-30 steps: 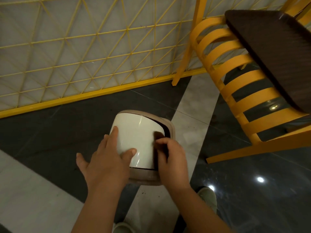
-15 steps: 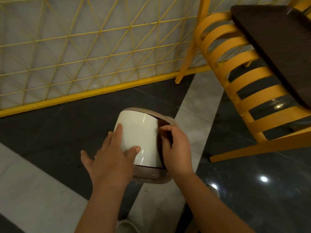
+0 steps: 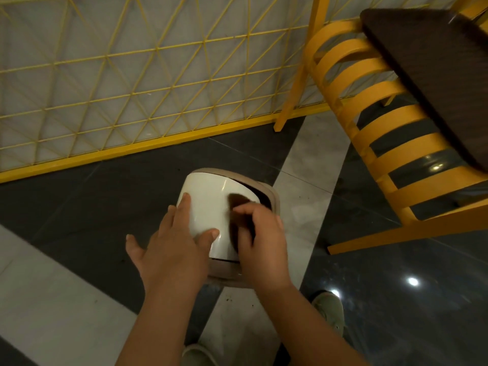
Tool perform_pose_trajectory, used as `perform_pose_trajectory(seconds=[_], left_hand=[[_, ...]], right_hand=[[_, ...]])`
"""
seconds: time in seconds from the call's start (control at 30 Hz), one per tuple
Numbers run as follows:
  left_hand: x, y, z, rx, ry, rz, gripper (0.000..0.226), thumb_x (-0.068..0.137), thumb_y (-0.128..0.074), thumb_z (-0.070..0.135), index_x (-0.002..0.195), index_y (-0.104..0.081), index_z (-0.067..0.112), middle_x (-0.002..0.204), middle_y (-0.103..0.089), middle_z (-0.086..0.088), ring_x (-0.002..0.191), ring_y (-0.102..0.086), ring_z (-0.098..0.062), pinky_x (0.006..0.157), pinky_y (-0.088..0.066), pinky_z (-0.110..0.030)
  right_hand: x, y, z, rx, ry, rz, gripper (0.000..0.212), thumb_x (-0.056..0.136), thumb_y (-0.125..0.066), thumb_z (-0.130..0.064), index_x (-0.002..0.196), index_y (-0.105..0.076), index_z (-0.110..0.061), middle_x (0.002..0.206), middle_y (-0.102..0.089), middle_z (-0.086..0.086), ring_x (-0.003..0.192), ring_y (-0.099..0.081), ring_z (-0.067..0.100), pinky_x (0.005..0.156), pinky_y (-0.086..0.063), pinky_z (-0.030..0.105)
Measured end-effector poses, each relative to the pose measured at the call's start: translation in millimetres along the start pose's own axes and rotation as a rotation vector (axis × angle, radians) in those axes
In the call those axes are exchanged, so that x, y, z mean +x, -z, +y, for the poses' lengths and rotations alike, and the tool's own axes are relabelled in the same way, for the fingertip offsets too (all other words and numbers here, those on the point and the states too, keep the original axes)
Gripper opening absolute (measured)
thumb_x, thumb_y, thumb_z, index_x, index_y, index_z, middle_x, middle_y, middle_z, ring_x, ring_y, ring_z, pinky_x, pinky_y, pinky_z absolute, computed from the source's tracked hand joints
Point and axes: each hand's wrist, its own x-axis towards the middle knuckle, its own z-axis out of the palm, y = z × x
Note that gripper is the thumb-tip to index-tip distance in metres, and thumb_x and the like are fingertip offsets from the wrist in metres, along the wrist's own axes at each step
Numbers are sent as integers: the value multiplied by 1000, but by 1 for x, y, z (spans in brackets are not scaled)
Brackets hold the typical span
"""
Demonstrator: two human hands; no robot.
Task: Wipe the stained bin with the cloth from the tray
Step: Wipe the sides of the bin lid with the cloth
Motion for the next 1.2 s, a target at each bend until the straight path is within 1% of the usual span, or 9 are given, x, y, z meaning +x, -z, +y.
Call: perform_pose_trajectory(seconds=[0.13,0.23,0.33,0.5,0.67,0.83,0.93,1.07,1.2], left_hand=[[-1,0,3,16,-4,8,73,93,-42,57,152,-3,42,162,-20,6,140,-38,-23,117,2,-54],[-1,0,3,43,-6,23,73,93,-43,57,152,-3,41,161,-21,5,137,-41,-23,117,-2,-53],[-2,-1,4,87,-32,67,73,93,-44,55,152,-4,41,162,-20,3,137,-40,-22,117,-8,-51],[-2,-3,1,99,-54,89,73,92,-44,56,152,-4,42,161,-20,4,136,-41,-20,114,-16,-46],[-3,0,4,107,-39,57,73,94,-43,55,152,-1,41,163,-15,4,140,-36,-21,117,-7,-50],[-4,1,6,115,-30,68,75,94,-44,55,152,2,41,163,-14,3,140,-36,-22,117,-4,-52],[-4,1,7,109,-24,70,74,94,-42,56,152,1,40,163,-15,3,140,-37,-22,117,-4,-52],[0,-3,7,45,24,41,73,93,-40,59,152,-3,39,162,-19,3,137,-40,-23,117,-4,-52],[0,-2,7,22,24,33,72,93,-40,59,153,-4,39,162,-20,3,138,-39,-23,117,-3,-52]], right_hand=[[20,8,9,-1,-398,-56,20,98,-49,-25,117,-53,-28,107,-61,-11,97,-59,8,85,-49,22],[6,11,8,-173,-444,-307,23,100,-43,-30,122,-44,-24,99,-63,-3,82,-60,9,68,-46,19],[-1,8,6,-157,-505,-430,27,98,-44,-27,123,-41,-18,97,-60,0,81,-59,13,62,-45,20],[-12,15,-4,94,-605,-324,22,96,-52,-24,117,-47,-26,96,-57,-11,82,-55,3,58,-41,11],[-7,14,-8,201,-586,-104,17,97,-51,-20,112,-49,-28,94,-55,-15,83,-54,0,73,-47,17],[34,2,-12,47,-669,-258,29,99,-42,-18,128,-38,-19,94,-44,-5,84,-47,12,75,-41,29],[44,2,-12,111,-726,-251,33,98,-42,-14,130,-39,-21,98,-46,-3,78,-46,10,74,-40,30],[36,5,-16,132,-442,9,23,95,-53,-17,113,-52,-31,109,-57,-12,97,-55,6,88,-47,25],[4,5,-17,15,-24,-53,28,89,-59,-16,106,-57,-39,118,-56,-18,112,-49,0,93,-39,11]])
